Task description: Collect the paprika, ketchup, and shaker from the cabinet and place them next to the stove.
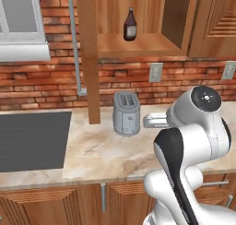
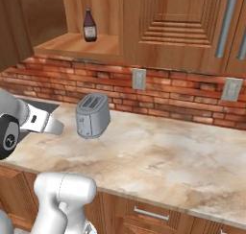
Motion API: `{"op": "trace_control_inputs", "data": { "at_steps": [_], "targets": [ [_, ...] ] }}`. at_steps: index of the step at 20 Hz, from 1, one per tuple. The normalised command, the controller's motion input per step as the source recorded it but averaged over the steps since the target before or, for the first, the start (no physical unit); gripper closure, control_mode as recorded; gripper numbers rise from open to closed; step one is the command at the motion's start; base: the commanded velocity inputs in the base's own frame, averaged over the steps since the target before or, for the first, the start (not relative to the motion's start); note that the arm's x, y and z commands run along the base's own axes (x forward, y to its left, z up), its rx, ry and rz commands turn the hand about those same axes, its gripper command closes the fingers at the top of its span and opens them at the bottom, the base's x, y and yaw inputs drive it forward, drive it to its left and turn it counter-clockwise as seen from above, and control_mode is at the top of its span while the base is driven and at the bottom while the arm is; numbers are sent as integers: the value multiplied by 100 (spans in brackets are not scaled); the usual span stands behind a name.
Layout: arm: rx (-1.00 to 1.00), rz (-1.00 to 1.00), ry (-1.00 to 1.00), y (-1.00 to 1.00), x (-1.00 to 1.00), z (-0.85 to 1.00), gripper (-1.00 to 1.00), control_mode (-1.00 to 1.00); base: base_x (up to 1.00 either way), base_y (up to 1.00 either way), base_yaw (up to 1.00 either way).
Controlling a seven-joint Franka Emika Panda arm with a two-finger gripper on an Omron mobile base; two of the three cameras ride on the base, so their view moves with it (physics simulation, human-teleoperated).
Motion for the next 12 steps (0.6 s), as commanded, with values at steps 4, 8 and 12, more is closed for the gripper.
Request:
{"op": "trace_control_inputs", "data": {
  "at_steps": [4,8,12],
  "targets": [
    [0,0,0,0,0,0,-100,100,61,14,-6],
    [5,0,-5,4,12,9,-100,-100,39,17,-2],
    [16,0,-24,17,42,61,-100,-100,0,0,0]
  ]
}}
